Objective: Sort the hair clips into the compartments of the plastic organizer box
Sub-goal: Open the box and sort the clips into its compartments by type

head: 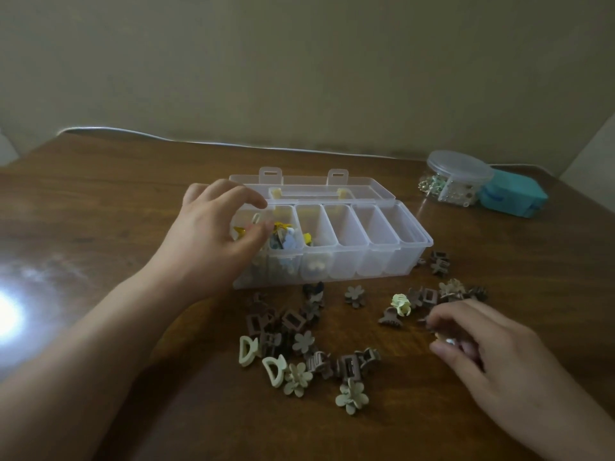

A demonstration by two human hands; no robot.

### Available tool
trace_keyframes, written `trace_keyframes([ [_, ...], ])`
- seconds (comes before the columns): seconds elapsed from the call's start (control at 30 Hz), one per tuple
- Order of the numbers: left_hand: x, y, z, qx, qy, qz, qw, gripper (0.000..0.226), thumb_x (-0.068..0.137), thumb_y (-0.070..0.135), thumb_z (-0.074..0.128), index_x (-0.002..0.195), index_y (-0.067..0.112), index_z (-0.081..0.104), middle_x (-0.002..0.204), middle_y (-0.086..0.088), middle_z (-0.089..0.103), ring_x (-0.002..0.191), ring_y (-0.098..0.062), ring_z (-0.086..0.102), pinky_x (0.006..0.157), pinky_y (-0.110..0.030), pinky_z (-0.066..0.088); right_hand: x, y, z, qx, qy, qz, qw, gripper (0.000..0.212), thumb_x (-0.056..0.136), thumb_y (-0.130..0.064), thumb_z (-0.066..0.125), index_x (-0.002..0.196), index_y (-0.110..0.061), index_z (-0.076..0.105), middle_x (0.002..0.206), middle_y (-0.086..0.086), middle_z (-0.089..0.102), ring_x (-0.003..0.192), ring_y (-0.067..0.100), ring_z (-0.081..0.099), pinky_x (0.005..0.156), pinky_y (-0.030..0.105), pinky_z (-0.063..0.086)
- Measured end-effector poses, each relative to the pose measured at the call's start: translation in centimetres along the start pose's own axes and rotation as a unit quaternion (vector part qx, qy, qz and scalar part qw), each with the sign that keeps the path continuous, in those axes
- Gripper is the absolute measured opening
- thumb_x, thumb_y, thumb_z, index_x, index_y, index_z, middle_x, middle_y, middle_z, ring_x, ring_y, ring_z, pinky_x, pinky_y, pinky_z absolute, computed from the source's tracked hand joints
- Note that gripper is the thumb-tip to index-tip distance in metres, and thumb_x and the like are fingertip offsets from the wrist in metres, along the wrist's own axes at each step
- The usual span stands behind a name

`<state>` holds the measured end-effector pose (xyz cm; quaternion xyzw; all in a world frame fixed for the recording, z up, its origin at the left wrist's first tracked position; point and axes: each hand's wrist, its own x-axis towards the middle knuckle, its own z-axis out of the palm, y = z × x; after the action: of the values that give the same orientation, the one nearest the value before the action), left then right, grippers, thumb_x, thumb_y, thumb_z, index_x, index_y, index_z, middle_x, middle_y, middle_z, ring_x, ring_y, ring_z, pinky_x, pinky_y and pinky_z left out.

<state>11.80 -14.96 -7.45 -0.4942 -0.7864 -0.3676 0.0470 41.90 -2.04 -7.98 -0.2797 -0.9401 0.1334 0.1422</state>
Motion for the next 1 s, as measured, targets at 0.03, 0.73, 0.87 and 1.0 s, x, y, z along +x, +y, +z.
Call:
trace_keyframes([
  [0.03,0.0,0.0,0.0,0.001,0.002,0.001,1.0,0.042,0.088,0.055,0.048,0.118,0.03,0.062,0.124,0.016,0.048,0.126,-0.012,0.03,0.092,-0.033,0.029,0.1,-0.1,-0.1,0.004,-0.001,-0.007,1.0,0.035,0.083,-0.022,0.072,0.09,-0.049,0.051,0.104,-0.039,0.048,0.094,-0.015,0.049,0.073,0.003,0.039],
  [0.73,0.0,-0.1,-0.3,-0.008,-0.004,0.007,1.0,0.031,0.093,0.043,0.056,0.119,0.028,0.063,0.126,0.014,0.051,0.126,-0.011,0.031,0.093,-0.029,0.03,14.4,-6.7,0.6,0.089,0.141,-0.216,0.962,0.005,0.085,-0.012,0.067,0.081,-0.016,0.066,0.078,-0.006,0.061,0.071,0.004,0.057,0.063,0.017,0.046],
  [0.87,0.0,-0.3,-0.2,-0.004,-0.008,0.012,1.0,0.032,0.093,0.046,0.055,0.119,0.03,0.062,0.128,0.014,0.052,0.126,-0.012,0.032,0.092,-0.03,0.033,14.8,-6.4,1.9,0.074,0.089,-0.239,0.964,0.007,0.089,-0.014,0.063,0.083,-0.017,0.067,0.081,-0.009,0.061,0.074,0.005,0.056,0.065,0.019,0.048],
  [1.0,0.2,-0.5,-0.2,0.01,-0.011,0.018,1.0,0.038,0.092,0.052,0.049,0.12,0.03,0.062,0.127,0.016,0.052,0.125,-0.01,0.033,0.092,-0.03,0.034,13.9,-4.2,-2.0,0.13,0.18,-0.204,0.953,0.009,0.092,-0.016,0.061,0.09,-0.014,0.07,0.087,-0.007,0.068,0.081,0.006,0.062,0.072,0.016,0.05],
])
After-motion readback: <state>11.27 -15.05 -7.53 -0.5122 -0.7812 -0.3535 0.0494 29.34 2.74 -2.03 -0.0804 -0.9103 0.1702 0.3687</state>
